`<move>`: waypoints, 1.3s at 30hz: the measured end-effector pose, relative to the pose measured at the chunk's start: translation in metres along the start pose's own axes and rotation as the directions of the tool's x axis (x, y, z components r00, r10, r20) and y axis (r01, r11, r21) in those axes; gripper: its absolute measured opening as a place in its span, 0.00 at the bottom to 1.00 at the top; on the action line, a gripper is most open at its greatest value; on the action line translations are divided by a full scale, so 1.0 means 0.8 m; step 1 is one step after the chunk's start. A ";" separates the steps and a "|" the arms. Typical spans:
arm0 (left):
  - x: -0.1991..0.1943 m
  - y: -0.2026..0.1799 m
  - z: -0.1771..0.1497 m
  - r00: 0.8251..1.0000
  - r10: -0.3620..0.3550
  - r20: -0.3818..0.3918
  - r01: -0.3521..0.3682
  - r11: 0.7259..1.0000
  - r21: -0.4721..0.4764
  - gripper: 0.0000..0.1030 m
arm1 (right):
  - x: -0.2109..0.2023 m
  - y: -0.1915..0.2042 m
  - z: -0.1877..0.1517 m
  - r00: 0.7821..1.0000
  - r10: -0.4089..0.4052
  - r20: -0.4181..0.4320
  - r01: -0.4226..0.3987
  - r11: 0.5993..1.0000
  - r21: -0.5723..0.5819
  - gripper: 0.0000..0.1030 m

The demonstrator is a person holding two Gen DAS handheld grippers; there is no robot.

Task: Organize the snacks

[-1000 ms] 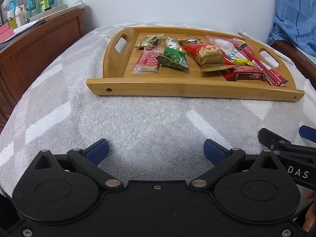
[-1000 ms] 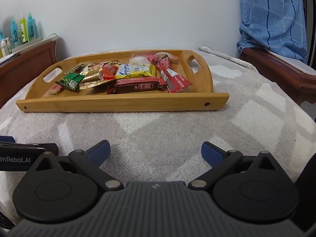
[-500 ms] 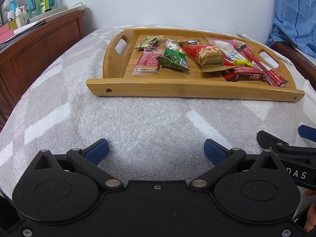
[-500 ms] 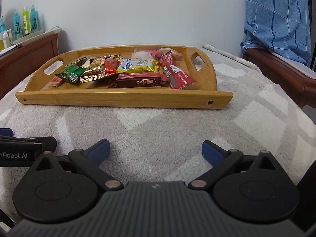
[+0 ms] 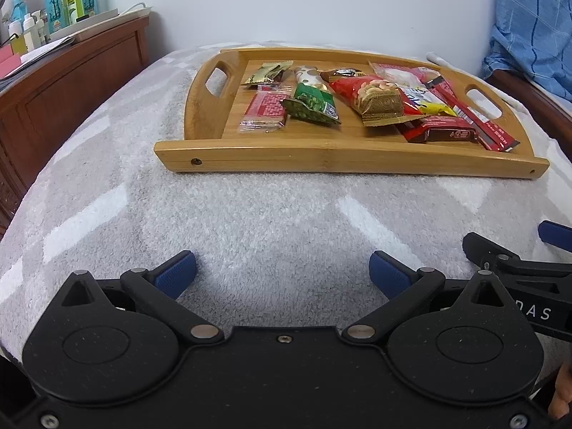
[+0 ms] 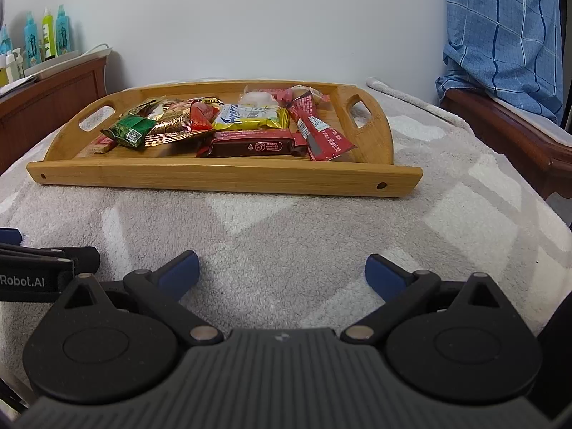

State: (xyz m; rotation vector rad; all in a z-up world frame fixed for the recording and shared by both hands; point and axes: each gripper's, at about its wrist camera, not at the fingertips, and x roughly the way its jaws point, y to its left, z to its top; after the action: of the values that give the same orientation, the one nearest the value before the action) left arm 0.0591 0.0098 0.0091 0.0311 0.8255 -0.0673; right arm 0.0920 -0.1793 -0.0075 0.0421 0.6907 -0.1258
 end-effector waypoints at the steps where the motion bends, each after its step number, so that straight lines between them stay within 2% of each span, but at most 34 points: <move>1: 0.000 0.000 0.000 1.000 0.000 0.000 0.000 1.000 0.001 1.00 | 0.000 0.000 0.000 1.000 0.000 0.000 0.000 1.000 0.000 1.00; 39: 0.002 -0.002 0.001 1.000 0.005 -0.015 -0.005 1.000 0.006 1.00 | 0.000 0.001 -0.001 1.000 -0.001 0.001 0.001 1.000 -0.001 1.00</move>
State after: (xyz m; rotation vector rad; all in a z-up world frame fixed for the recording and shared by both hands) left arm 0.0604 0.0083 0.0087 0.0392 0.8398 -0.0645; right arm 0.0917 -0.1781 -0.0079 0.0405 0.6898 -0.1264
